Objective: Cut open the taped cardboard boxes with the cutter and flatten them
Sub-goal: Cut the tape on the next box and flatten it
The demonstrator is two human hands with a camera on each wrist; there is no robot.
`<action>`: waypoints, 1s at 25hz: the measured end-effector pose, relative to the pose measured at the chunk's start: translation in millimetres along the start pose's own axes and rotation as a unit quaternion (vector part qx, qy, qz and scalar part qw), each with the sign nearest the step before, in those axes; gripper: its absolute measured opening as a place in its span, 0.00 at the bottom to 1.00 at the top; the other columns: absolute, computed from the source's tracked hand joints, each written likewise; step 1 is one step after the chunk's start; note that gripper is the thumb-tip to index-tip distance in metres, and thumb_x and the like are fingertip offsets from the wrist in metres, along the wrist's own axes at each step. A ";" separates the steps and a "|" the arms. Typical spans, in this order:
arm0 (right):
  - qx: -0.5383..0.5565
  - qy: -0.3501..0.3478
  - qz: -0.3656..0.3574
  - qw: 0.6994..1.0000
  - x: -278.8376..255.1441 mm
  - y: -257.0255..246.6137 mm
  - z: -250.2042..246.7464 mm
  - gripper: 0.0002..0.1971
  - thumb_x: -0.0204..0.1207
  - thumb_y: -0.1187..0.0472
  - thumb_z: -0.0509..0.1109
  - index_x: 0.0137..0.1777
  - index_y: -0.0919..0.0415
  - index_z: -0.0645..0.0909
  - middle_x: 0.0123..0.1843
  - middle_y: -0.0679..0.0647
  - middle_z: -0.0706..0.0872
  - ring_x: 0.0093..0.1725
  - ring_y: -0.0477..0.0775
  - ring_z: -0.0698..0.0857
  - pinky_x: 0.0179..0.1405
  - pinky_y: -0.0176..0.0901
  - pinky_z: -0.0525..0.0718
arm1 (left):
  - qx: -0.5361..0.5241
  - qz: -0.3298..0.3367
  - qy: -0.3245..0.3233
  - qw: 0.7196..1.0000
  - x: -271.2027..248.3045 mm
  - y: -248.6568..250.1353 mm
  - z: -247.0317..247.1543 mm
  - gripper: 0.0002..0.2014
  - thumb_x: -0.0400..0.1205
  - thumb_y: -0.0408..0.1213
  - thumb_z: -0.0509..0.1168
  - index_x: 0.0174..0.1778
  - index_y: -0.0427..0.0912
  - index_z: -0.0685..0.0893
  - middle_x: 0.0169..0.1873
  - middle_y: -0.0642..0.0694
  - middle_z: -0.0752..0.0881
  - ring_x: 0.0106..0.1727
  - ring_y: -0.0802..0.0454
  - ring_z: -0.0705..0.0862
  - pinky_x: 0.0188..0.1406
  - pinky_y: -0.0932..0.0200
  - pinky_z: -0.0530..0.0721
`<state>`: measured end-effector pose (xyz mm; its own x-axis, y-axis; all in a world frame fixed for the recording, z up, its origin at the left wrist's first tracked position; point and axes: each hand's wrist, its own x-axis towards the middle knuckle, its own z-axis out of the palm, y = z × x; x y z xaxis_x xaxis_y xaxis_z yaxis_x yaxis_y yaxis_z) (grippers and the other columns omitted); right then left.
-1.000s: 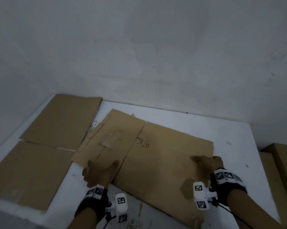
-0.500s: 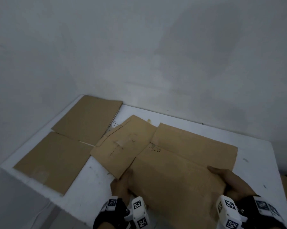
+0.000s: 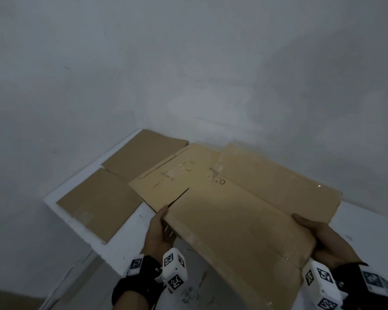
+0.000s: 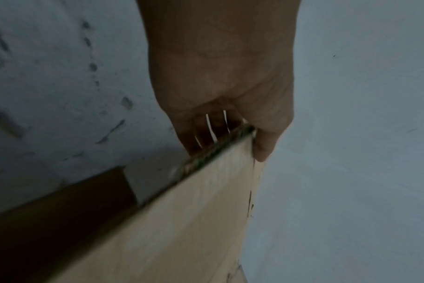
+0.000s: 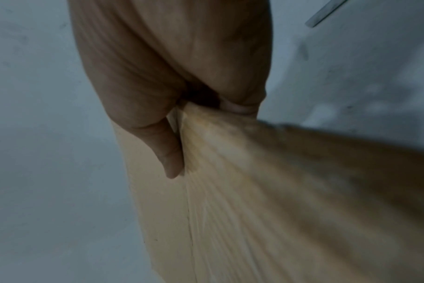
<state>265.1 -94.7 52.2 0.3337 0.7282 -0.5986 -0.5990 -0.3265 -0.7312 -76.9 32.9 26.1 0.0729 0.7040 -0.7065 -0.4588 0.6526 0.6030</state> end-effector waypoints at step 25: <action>-0.240 -0.110 -0.152 0.952 25.5 -156.8 235.0 0.55 0.35 0.52 0.94 0.70 0.60 0.82 0.63 0.63 0.89 0.60 0.68 0.89 0.67 0.73 0.79 | -0.021 -0.010 0.017 1.000 106.3 207.0 -143.6 0.23 0.83 0.43 0.70 0.69 0.32 0.79 0.57 0.32 0.87 0.55 0.34 0.87 0.59 0.38 0.84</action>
<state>196.5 116.6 228.4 0.2459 0.9246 -0.2911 -0.0789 -0.2802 -0.9567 -291.3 202.5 22.5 0.0514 0.6806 -0.7308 -0.4949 0.6530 0.5733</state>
